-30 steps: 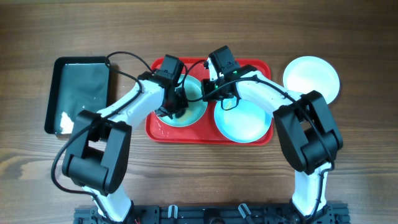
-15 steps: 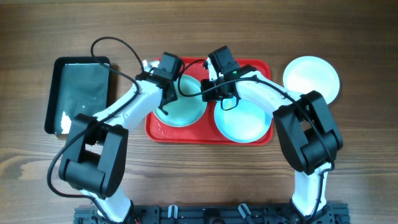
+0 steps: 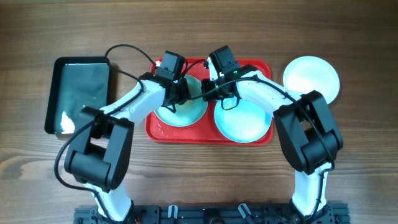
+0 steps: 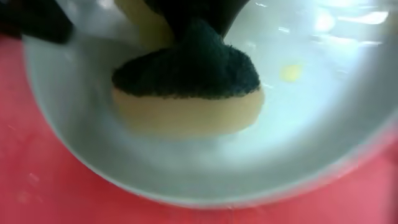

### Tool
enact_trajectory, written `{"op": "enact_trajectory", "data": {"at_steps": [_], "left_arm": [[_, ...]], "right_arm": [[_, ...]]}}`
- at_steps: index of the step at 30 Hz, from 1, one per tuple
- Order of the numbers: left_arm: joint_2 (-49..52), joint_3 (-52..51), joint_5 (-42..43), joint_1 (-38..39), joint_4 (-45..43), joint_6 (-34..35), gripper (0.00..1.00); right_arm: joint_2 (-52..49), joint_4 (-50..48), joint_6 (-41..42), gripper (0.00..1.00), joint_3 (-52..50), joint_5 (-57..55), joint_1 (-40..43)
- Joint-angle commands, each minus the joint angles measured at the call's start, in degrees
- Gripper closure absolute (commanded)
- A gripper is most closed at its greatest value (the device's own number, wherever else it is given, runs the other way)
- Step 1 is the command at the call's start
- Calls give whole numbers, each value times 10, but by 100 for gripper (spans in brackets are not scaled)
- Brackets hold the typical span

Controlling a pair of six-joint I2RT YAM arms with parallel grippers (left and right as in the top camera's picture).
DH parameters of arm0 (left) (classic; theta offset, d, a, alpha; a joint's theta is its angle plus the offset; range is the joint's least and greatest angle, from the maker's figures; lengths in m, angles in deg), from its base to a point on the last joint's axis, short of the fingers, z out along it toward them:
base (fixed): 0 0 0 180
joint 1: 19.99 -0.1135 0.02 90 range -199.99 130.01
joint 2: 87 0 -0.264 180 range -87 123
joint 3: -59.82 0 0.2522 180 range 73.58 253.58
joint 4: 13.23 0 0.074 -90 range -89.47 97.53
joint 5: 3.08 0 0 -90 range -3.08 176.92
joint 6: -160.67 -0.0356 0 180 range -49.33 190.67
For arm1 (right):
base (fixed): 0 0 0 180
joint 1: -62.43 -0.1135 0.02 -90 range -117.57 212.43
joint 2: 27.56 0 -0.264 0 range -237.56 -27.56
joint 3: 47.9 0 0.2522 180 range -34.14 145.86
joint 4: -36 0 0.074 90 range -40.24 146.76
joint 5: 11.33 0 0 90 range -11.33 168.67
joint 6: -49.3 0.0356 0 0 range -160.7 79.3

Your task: Clean dirty plates on tray and stack at the side

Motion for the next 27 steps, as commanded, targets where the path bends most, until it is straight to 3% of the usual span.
{"op": "enact_trajectory", "data": {"at_steps": [1,6,9,12,16,22,27], "left_arm": [[16,-9,-221,-7,14,-5,96],[7,-7,-347,-10,53,-5,96],[-28,-7,-352,-10,70,4,96],[-95,-7,-353,-11,96,66,96],[-213,-7,-334,-31,147,176,96],[-308,-7,-254,-93,190,175,96],[-312,-7,-216,-166,226,140,96]], "right_arm": [[11,6,-6,96,-2,-16,3],[11,6,-6,96,-2,-17,3],[11,2,-5,96,-2,-16,3],[12,-4,-5,96,-1,-16,3],[42,-5,-42,95,4,-17,3],[150,-3,-114,96,6,-93,2],[220,6,-190,96,6,-268,-31]]}}
